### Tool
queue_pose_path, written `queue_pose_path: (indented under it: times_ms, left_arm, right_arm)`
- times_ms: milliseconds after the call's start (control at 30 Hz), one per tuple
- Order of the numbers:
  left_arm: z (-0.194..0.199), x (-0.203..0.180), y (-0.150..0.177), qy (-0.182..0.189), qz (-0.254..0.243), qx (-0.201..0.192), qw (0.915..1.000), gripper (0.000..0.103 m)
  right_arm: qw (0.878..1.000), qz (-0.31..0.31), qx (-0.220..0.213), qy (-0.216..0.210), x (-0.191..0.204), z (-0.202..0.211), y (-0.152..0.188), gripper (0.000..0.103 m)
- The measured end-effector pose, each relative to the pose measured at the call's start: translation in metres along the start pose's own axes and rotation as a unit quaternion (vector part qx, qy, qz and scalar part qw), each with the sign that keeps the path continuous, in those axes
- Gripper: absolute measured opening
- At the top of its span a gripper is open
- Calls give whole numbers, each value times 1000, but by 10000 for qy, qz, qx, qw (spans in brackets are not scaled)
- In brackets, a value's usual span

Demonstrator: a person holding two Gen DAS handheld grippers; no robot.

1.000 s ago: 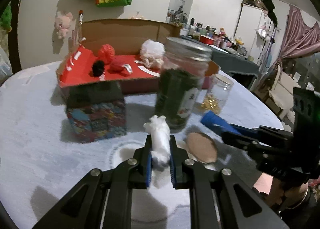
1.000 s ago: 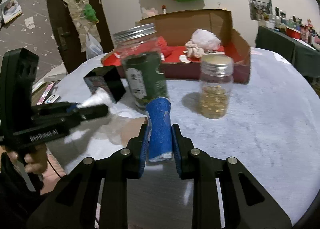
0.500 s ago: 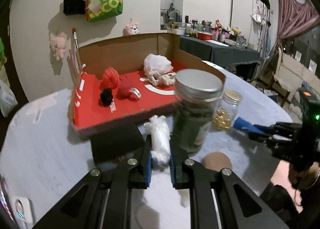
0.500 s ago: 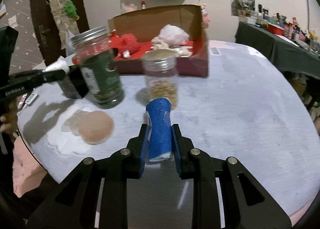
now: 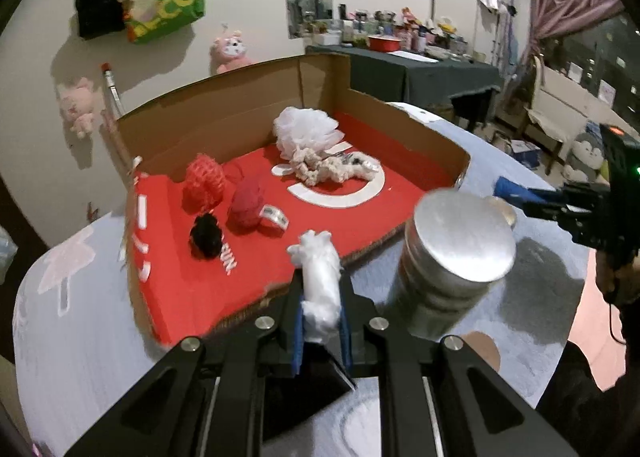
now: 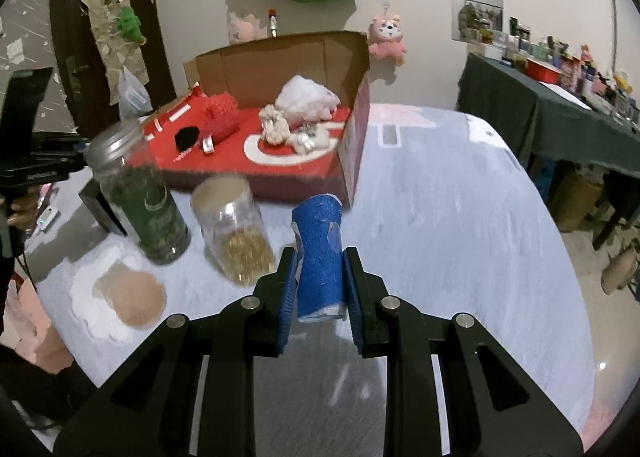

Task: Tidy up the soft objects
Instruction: 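Carry the white rolled cloth and blue cylinder into the box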

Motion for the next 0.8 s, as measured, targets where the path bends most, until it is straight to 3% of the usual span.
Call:
queue_pose_path:
  times_ms: [267, 467, 800]
  left_arm:
    - [-29, 9, -38, 465, -307, 211, 9982, 15]
    - [-64, 7, -59, 697, -525, 470, 9951, 15]
    - [-118, -17, -70, 1142, -1018, 1110, 9820, 15]
  right_arm:
    - [9987, 221, 117, -435, 2, -12, -49, 22]
    - [9949, 404, 442, -815, 14, -45, -84, 22]
    - [9834, 815, 1490, -635, 30, -123, -104, 22]
Point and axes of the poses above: each gripper's, at about its wrist camera, not at the fingertips, and z roughly against the way its jaws point, x to its left, y to its underside, the point moved 4 cm from there along -z, roughly the way its jaws point, and after that the axes turned 8 degrees about -y, right-handed, at the moved point
